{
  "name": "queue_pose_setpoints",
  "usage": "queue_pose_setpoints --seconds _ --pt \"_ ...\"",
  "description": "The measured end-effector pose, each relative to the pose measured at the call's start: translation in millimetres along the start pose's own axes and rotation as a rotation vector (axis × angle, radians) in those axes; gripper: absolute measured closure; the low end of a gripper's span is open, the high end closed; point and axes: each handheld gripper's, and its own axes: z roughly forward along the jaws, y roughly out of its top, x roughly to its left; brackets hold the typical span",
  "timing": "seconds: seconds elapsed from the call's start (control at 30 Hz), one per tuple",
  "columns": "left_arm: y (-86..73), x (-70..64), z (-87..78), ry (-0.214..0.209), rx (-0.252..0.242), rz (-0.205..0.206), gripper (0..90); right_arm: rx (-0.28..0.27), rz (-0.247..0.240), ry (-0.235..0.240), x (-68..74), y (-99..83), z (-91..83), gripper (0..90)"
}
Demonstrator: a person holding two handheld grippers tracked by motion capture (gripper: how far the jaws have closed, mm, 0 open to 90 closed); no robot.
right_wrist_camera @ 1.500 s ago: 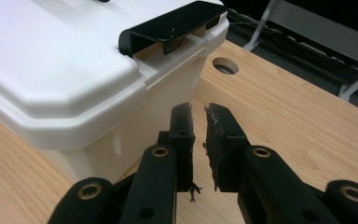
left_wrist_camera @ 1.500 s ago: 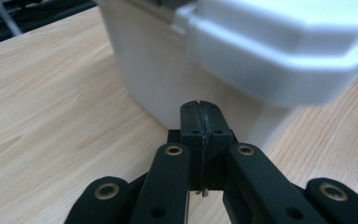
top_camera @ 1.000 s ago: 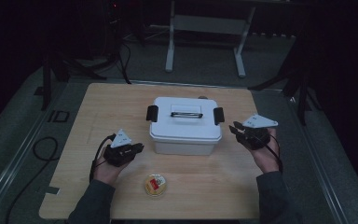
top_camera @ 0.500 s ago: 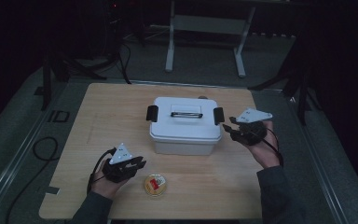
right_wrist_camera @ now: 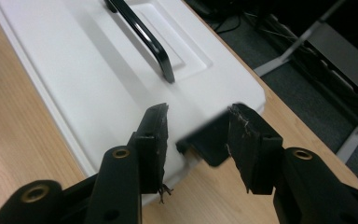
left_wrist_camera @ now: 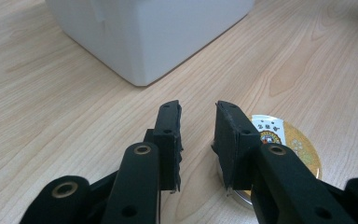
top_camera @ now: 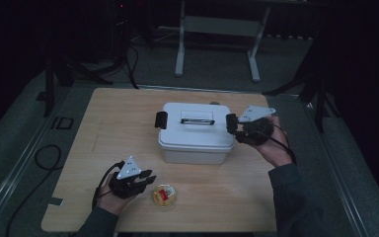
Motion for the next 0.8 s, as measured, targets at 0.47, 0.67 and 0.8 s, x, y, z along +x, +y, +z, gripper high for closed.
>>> queue_pose_setpoints --seconds 0.47,0.67,0.8 --pt "-2.2 2.5 3.0 0.003 0.023 0.001 70.3 0.085 -0.139 0.080 -0.7 38.9 13.7 53.7" --pt "-3.0 3.3 4.4 -0.001 0.029 0.002 69.9 0.115 -0.194 0.117 0.1 55.8 22.1 52.6" --pt "-3.1 4.0 3.6 -0.004 0.027 -0.003 69.7 0.129 -0.239 0.144 1.7 66.3 25.8 52.7"
